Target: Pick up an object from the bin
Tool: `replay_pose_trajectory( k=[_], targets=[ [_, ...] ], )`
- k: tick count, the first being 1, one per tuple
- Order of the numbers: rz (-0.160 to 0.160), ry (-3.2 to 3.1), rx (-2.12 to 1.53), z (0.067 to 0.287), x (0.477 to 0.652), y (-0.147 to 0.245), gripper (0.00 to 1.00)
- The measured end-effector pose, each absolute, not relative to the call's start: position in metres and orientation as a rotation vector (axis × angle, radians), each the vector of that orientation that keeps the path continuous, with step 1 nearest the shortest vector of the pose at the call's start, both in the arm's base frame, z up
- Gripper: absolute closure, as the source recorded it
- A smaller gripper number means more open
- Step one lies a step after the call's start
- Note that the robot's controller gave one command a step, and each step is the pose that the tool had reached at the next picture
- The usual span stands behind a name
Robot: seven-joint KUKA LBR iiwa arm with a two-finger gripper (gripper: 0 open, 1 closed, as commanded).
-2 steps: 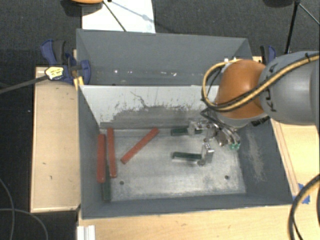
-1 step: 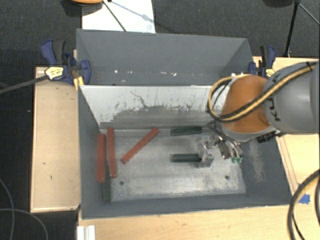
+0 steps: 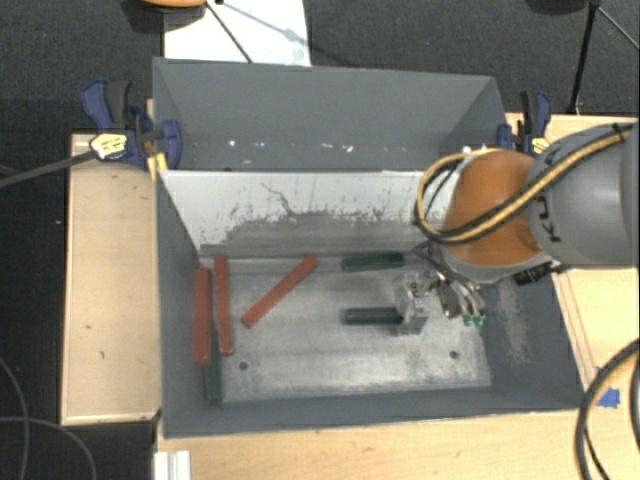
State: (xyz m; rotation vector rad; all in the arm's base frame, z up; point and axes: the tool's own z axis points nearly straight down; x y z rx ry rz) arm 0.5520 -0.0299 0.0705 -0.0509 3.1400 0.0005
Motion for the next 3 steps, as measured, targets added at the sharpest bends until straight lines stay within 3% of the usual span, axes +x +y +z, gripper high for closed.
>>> replay_pose_trajectory(
  k=[1,2,3],
  targets=[
    [-0.001,3.136,-0.148,0.195,0.531,-0.051,1.00],
    [0.000,3.136,-0.148,0.195,0.531,-0.051,1.00],
    [-0.001,3.060,-0.693,0.288,0.569,-0.076,1.00]
  ],
)
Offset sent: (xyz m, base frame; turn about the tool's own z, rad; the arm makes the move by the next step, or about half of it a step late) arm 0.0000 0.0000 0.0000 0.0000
